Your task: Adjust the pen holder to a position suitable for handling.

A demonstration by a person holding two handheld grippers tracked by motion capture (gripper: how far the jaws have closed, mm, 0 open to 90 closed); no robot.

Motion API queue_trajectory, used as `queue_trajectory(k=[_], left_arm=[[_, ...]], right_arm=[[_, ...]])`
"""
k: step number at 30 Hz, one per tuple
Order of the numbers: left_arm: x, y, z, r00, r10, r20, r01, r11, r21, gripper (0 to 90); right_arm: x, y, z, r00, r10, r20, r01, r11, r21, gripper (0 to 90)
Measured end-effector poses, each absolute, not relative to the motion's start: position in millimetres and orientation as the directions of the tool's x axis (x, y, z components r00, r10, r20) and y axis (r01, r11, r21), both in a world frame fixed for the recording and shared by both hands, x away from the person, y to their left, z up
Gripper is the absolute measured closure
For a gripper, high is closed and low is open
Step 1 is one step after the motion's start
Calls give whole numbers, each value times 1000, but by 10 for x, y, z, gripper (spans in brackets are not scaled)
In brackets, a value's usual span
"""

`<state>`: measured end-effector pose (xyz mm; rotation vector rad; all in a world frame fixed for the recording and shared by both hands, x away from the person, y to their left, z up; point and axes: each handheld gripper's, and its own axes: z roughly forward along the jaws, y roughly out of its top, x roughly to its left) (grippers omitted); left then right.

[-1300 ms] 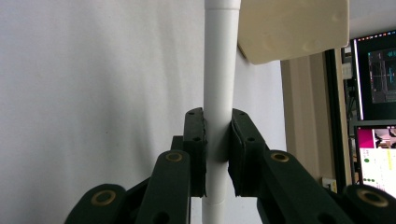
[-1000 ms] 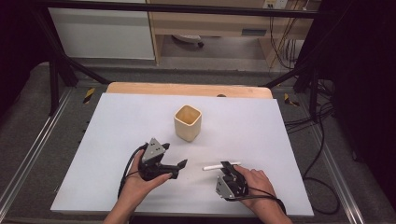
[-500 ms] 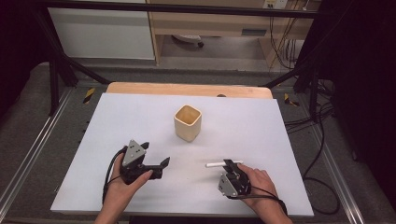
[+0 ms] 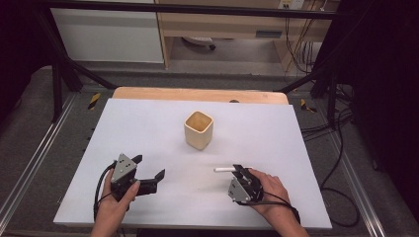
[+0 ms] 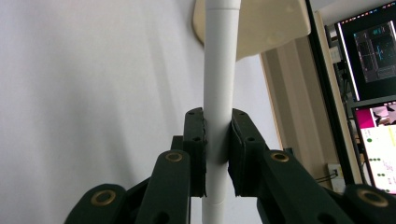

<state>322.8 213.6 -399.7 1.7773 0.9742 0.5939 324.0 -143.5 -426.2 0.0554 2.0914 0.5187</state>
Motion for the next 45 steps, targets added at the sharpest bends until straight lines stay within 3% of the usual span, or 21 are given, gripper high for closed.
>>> queue_trajectory(k=[16, 45], left_arm=[[3257, 2220, -4082, 515, 856, -44, 363, -171, 916, 64], [3276, 2246, -4100, 502, 863, -54, 370, -158, 916, 60]], right_arm=[[3518, -1253, -3932, -664, 441, -604, -125, 731, 671, 786], [3972, -1221, -3634, -715, 558, -421, -27, 580, 814, 786]])
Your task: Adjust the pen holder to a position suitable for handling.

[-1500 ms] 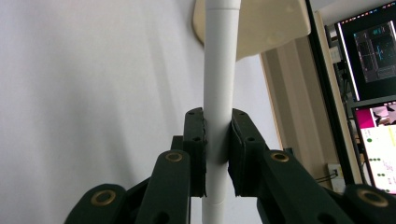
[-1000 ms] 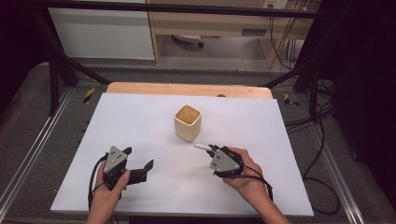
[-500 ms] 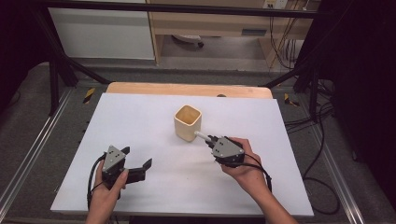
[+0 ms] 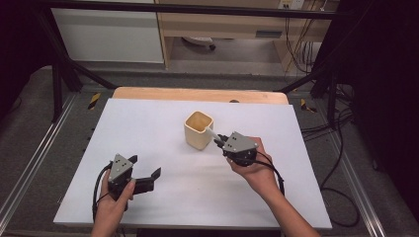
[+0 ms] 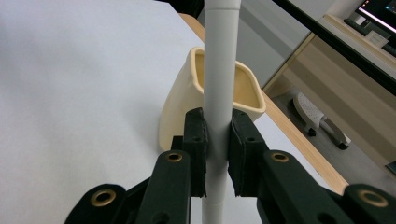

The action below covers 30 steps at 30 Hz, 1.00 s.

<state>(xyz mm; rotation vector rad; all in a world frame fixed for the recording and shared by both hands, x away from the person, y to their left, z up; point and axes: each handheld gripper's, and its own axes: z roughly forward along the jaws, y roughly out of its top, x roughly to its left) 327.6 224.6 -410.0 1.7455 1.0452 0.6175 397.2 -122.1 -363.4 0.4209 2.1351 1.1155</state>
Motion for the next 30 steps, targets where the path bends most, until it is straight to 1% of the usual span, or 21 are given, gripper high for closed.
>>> queue_trajectory(k=[19, 25, 30], left_arm=[[3284, 2241, -4104, 500, 863, -70, 377, -144, 915, 58], [3285, 2239, -4104, 503, 861, -73, 377, -143, 915, 58], [3285, 2241, -4103, 501, 862, -76, 377, -139, 916, 58]], right_arm=[[4290, -1130, -3429, -729, 606, -318, 22, 485, 874, 786], [4417, -1051, -3398, -736, 600, -314, 30, 492, 870, 786], [4514, -1022, -3358, -737, 613, -283, 46, 463, 885, 786]])
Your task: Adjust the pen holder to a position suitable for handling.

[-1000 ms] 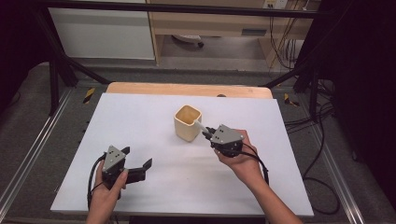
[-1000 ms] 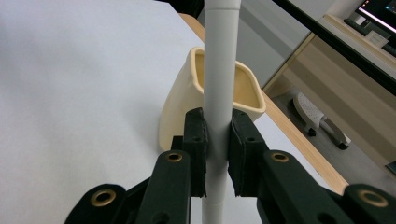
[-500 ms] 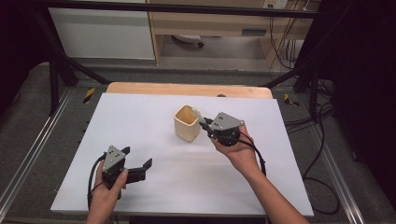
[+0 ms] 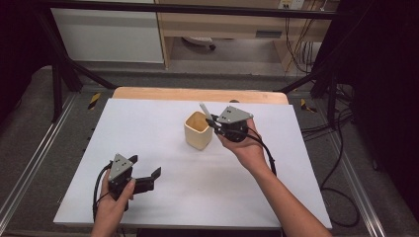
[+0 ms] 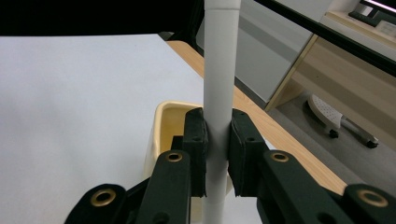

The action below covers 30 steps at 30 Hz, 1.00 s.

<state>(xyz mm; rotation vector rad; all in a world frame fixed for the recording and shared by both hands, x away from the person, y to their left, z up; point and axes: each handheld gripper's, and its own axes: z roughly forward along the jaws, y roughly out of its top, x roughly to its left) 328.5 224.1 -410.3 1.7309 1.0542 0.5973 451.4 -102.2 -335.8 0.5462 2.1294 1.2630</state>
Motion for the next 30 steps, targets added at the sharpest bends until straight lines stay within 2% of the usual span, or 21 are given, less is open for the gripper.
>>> queue_trajectory(k=[30], left_arm=[[3284, 2238, -4096, 502, 861, -79, 375, -134, 917, 57]], right_arm=[[4815, -951, -3266, -729, 676, -106, 128, 286, 950, 786]])
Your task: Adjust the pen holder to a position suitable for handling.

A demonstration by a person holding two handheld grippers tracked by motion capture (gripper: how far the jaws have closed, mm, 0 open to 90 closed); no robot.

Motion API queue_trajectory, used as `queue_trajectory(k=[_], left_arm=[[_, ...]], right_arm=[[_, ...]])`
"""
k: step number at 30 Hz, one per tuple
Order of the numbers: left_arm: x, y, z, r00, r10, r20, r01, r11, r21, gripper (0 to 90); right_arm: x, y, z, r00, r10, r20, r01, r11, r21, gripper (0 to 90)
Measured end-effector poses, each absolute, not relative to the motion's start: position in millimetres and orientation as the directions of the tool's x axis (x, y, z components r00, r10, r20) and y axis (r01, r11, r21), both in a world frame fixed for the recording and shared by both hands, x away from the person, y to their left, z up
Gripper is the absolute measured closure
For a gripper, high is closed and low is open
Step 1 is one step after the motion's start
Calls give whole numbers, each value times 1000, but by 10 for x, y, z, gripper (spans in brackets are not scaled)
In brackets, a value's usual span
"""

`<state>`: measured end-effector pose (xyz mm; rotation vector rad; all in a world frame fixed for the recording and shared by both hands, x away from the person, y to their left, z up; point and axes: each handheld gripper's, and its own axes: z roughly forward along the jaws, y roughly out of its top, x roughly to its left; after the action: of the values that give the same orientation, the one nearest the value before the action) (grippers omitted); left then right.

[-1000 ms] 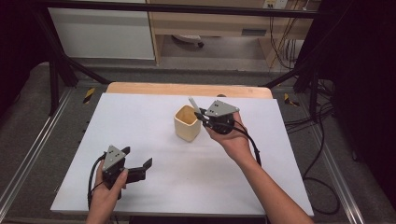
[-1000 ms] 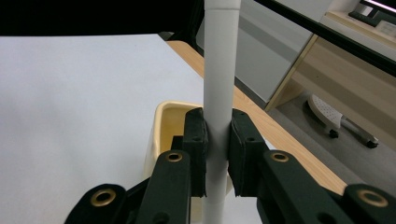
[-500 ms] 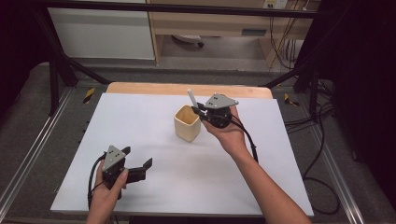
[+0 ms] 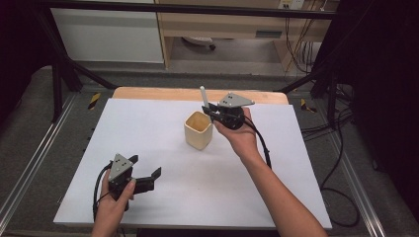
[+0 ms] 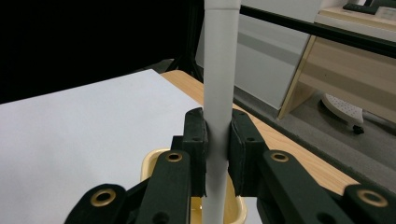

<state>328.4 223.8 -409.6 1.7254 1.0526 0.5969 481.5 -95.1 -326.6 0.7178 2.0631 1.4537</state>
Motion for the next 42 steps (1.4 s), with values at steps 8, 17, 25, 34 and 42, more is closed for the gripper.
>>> queue_trajectory(k=[8, 17, 25, 34, 42], left_arm=[[3287, 2245, -4096, 492, 866, -86, 379, -124, 917, 57], [3287, 2242, -4096, 493, 865, -88, 379, -123, 917, 57], [3288, 2242, -4096, 494, 865, -90, 378, -120, 918, 57], [3288, 2245, -4095, 493, 865, -90, 378, -119, 918, 57], [3290, 2243, -4096, 495, 864, -93, 379, -118, 918, 57]], right_arm=[[4878, -946, -3249, -726, 685, -63, 146, 244, 959, 786], [4946, -935, -3245, -723, 691, -7, 171, 189, 967, 786], [4986, -923, -3249, -721, 692, 36, 192, 149, 970, 786], [5035, -907, -3284, -719, 689, 87, 221, 109, 969, 786], [5067, -877, -3289, -717, 690, 100, 229, 97, 969, 786]])
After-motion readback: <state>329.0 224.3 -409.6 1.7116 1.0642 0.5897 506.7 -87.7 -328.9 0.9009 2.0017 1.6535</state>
